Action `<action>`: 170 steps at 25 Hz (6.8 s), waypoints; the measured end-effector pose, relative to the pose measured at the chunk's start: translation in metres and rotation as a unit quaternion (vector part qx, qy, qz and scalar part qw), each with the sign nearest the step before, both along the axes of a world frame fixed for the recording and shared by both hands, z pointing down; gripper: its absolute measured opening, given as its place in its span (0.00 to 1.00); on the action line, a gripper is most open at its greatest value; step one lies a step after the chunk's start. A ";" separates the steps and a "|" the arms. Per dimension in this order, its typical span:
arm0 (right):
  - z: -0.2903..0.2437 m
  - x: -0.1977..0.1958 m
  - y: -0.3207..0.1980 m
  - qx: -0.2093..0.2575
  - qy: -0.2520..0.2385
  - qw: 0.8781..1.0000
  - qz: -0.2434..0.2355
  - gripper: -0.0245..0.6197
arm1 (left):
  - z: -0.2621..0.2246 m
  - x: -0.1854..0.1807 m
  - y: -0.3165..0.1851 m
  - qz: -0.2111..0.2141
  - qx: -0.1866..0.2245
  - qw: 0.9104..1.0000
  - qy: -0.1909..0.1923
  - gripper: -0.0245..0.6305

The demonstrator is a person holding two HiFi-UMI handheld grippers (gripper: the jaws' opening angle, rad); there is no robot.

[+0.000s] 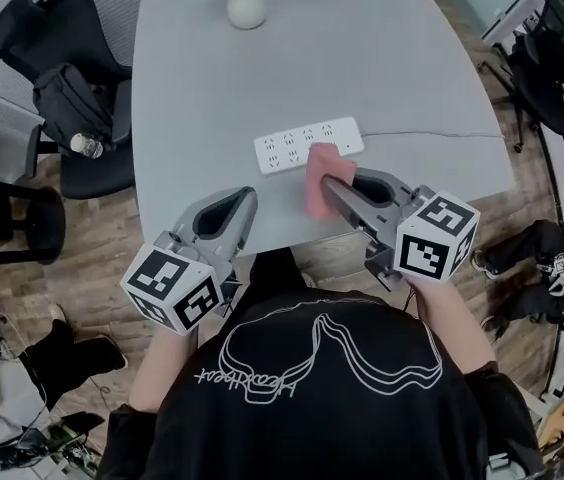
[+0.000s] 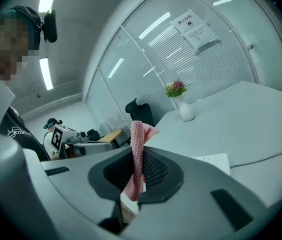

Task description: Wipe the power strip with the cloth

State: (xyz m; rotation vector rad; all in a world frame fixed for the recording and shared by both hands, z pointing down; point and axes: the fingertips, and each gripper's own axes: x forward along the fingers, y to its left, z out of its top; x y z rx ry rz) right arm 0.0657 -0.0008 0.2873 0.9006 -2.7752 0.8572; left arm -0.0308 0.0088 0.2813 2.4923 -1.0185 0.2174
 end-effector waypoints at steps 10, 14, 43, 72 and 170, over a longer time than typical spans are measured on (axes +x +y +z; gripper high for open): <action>0.046 -0.042 -0.058 -0.054 0.022 0.998 -0.012 0.09 | 0.036 -0.030 -0.061 -0.009 -0.025 1.000 0.002 0.06; 0.074 -0.087 -0.085 -0.095 0.029 0.995 -0.026 0.09 | 0.066 -0.068 -0.087 -0.021 -0.061 0.998 0.006 0.06; 0.170 -0.085 -0.102 -0.140 0.179 0.972 -0.060 0.09 | 0.141 -0.049 -0.100 -0.026 -0.125 0.991 -0.034 0.06; 0.186 -0.075 -0.110 -0.153 0.232 0.960 -0.030 0.10 | 0.145 -0.050 -0.108 -0.030 -0.135 0.990 -0.025 0.06; 0.165 -0.083 -0.111 -0.137 0.198 0.969 -0.053 0.10 | 0.164 -0.065 -0.087 -0.055 -0.173 0.983 -0.002 0.06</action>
